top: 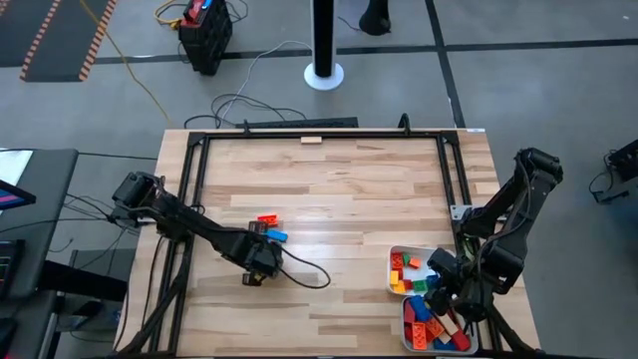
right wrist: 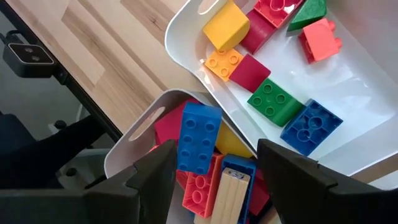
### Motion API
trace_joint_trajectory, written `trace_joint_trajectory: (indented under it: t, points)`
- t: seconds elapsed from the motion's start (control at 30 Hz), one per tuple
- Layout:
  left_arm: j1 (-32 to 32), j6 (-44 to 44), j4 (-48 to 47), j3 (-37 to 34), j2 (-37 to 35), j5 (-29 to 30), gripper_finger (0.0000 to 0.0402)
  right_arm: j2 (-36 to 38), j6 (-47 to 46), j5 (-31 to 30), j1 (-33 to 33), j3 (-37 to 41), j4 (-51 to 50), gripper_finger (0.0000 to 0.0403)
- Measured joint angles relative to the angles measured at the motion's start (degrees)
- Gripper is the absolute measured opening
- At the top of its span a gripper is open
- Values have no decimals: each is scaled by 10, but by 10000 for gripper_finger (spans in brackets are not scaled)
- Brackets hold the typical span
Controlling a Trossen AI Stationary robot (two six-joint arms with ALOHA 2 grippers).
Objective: Sort blocks by size
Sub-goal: Put the big brown block into the gray bin
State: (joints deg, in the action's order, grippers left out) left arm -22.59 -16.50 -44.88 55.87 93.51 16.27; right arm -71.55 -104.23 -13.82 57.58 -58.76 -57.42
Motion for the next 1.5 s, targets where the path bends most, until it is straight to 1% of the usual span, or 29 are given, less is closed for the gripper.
trace_joint_trajectory:
  t: [0.1,0.2,0.33,0.4,0.47,0.67,0.77,0.93,1.0,1.07,1.2,1.4,1.5]
  points:
    - [-1,-23,-24,8,-22,4,192,0,7,0,0,0,-1,260]
    - [-4,-16,-15,13,-47,-2,192,0,8,0,0,0,-5,260]
    - [-16,40,26,9,-59,-56,192,0,9,0,0,0,-6,260]
    - [-23,58,43,0,-51,-73,192,0,10,0,0,0,-6,260]
    - [-28,62,55,-7,-38,-72,192,0,9,-3,0,0,-6,260]
    - [-28,58,57,-8,7,-45,192,0,8,-13,-4,0,-2,260]
    - [-28,58,60,-8,23,-41,192,0,8,-14,-4,0,3,260]
    - [-27,74,69,-6,48,-74,192,0,8,-14,-9,0,6,260]
    - [-25,72,70,-5,54,-85,184,0,10,-14,-11,0,7,260]
    - [-24,70,69,-2,55,-88,163,0,11,-14,-11,0,10,260]
    - [-24,71,58,12,57,-85,94,0,12,-15,-11,0,9,260]
    - [-14,54,74,48,61,-85,92,0,14,-20,-11,0,19,260]
    - [-7,53,75,84,60,-55,92,0,20,-47,-11,0,41,260]
